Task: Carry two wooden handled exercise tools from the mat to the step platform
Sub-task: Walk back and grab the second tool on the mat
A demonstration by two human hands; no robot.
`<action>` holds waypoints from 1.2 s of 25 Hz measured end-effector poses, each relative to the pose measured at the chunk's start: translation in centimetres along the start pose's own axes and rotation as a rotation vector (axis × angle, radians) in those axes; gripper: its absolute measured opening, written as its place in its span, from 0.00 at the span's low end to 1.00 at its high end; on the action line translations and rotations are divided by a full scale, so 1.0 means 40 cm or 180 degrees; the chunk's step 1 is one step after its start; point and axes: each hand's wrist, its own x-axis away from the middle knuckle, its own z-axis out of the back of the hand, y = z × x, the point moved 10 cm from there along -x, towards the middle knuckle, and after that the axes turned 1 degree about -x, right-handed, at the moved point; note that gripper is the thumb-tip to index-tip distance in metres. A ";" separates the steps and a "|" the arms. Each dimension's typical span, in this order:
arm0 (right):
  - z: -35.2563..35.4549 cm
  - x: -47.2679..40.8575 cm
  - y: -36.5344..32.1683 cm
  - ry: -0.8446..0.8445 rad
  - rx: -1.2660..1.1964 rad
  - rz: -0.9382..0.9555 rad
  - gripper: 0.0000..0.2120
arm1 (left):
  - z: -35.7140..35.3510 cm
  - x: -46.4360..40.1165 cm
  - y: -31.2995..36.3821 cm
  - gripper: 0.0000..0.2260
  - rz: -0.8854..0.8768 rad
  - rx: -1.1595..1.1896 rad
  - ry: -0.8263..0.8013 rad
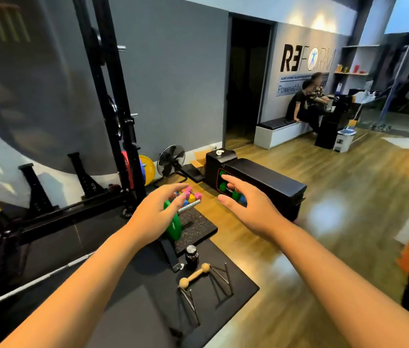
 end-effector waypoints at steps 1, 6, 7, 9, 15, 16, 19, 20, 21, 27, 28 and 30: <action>0.013 -0.057 0.029 -0.0100 0.0029 0.0048 0.39 | -0.012 -0.052 -0.007 0.20 0.0063 -0.0017 0.0072; 0.072 -0.322 0.143 -0.0381 0.0092 0.0387 0.34 | -0.052 -0.275 -0.051 0.21 0.0256 -0.0042 0.0367; 0.070 -0.375 0.169 -0.0447 0.0071 0.0422 0.33 | -0.062 -0.313 -0.071 0.21 0.0325 -0.0061 0.0407; 0.049 -0.470 0.229 -0.0571 -0.0018 0.0438 0.31 | -0.089 -0.377 -0.122 0.20 0.0467 -0.0093 0.0449; -0.036 -0.703 0.406 -0.0692 -0.0196 0.0420 0.26 | -0.197 -0.562 -0.348 0.18 0.0777 -0.0111 0.0335; -0.053 -0.743 0.436 -0.0717 -0.0228 0.0379 0.23 | -0.215 -0.595 -0.394 0.17 0.0835 -0.0090 0.0317; -0.078 -0.849 0.493 -0.0844 -0.0201 0.0214 0.21 | -0.248 -0.680 -0.507 0.16 0.1089 -0.0022 0.0337; -0.079 -0.883 0.510 -0.0860 -0.0163 0.0197 0.21 | -0.257 -0.707 -0.534 0.16 0.1143 -0.0006 0.0334; -0.084 -0.914 0.529 -0.0889 -0.0149 0.0189 0.22 | -0.266 -0.728 -0.559 0.16 0.1192 0.0017 0.0327; -0.210 -1.121 0.674 -0.1233 -0.0235 0.0159 0.29 | -0.313 -0.857 -0.708 0.16 0.1376 -0.0155 0.0304; -0.245 -1.150 0.686 -0.1327 -0.0293 0.0176 0.30 | -0.321 -0.876 -0.730 0.16 0.1440 -0.0190 0.0301; -0.301 -1.199 0.692 -0.1460 -0.0430 0.0273 0.33 | -0.330 -0.918 -0.758 0.16 0.1517 -0.0225 0.0317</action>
